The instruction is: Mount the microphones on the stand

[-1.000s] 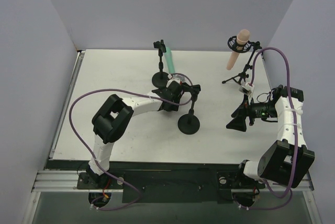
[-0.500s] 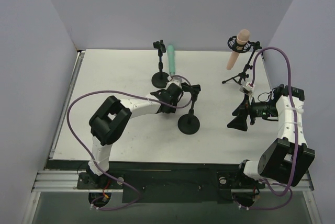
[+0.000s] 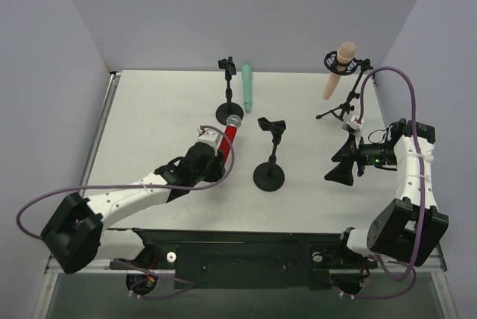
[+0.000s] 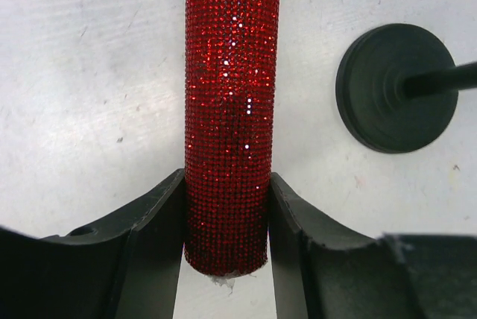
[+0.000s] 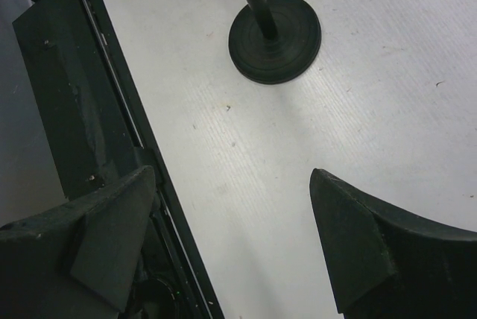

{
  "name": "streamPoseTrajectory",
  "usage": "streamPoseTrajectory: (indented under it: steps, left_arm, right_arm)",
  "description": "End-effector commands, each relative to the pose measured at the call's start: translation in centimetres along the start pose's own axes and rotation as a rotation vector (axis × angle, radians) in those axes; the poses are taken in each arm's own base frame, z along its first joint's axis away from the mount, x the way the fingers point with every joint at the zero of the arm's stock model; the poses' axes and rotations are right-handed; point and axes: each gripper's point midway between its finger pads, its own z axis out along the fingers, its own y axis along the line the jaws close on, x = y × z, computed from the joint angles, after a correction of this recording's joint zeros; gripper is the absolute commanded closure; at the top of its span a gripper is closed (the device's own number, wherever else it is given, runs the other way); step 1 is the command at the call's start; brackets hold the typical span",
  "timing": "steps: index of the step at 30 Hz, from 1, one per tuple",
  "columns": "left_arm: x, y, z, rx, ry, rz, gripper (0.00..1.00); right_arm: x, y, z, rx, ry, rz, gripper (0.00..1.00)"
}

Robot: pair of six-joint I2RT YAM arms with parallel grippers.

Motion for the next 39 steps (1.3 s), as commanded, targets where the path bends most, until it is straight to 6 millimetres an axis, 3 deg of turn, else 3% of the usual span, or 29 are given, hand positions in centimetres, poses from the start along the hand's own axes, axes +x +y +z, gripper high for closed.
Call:
streamPoseTrajectory:
  steps: [1,2,3,4,5,8,10,11,12,16,19,23,24,25,28,32,36,39]
  left_arm:
    - [-3.3,-0.8,-3.6,0.134,-0.208,-0.144,1.0]
    - [-2.4,-0.4,-3.9,0.142,-0.208,-0.152,1.0]
    - [-3.6,-0.7,-5.4,0.18,-0.269,-0.167,1.0]
    - [-3.2,-0.6,-6.0,0.194,-0.281,-0.173,1.0]
    - [-4.3,-0.9,-7.7,0.237,-0.344,-0.189,1.0]
    - [-5.2,-1.0,-10.4,0.308,-0.444,-0.191,1.0]
    - [-6.9,-1.1,-13.8,0.373,-0.566,-0.195,1.0]
    - [-6.8,-0.9,-14.2,0.379,-0.587,-0.181,1.0]
    - [-7.7,-1.1,-15.8,0.414,-0.649,-0.187,1.0]
    - [-9.4,-1.4,-18.8,0.474,-0.755,-0.153,1.0]
    - [-11.2,-3.3,-20.7,0.555,-0.793,-0.102,1.0]
    - [-13.9,-6.5,-22.4,0.684,-0.832,-0.057,1.0]
    - [-14.2,-7.4,-22.0,0.705,-0.822,-0.046,1.0]
    - [-15.3,-8.3,-23.2,0.738,-0.852,-0.031,1.0]
    - [-16.6,-11.3,-23.4,0.785,-0.849,0.028,1.0]
    - [-17.0,-12.2,-22.3,0.739,-0.865,0.135,1.0]
    - [-16.6,-10.9,-21.6,0.688,-0.9,0.215,1.0]
    - [-17.0,-9.4,-21.8,0.66,-0.891,0.215,1.0]
  right_arm:
    - [-1.6,5.4,-1.1,-0.087,0.0,0.13,0.2]
    - [-1.6,5.6,-1.2,-0.082,0.012,0.119,0.2]
    - [-1.6,5.9,-1.3,-0.084,0.038,0.11,0.2]
    - [-1.6,6.1,-1.4,-0.081,0.056,0.095,0.2]
    - [-1.4,6.5,-1.3,-0.09,0.098,0.082,0.2]
    - [-1.1,7.1,-1.4,-0.072,0.181,0.03,0.2]
    - [-1.2,7.5,-1.3,-0.043,0.223,0.021,0.2]
    - [-1.2,7.8,-1.3,-0.032,0.248,-0.003,0.2]
    - [-1.7,7.8,-1.1,-0.018,0.259,-0.019,0.2]
    - [-3.8,8.7,-1.2,0.034,0.28,-0.106,0.19]
    - [-6.0,9.7,-1.4,0.028,0.243,-0.118,0.18]
    - [-9.3,11.7,-2.0,-0.033,0.208,-0.117,0.18]
    - [-10.7,12.3,-2.3,-0.039,0.178,-0.138,0.18]
    - [-10.9,12.6,-2.3,-0.063,0.19,-0.117,0.18]
    - [-13.5,13.5,-2.9,-0.072,0.14,-0.142,0.18]
    - [-14.2,13.3,-2.9,-0.061,0.123,-0.134,0.17]
    - [-14.1,11.1,-2.0,0.024,0.109,-0.083,0.17]
    - [-13.5,6.6,-0.8,0.206,0.129,-0.061,0.17]
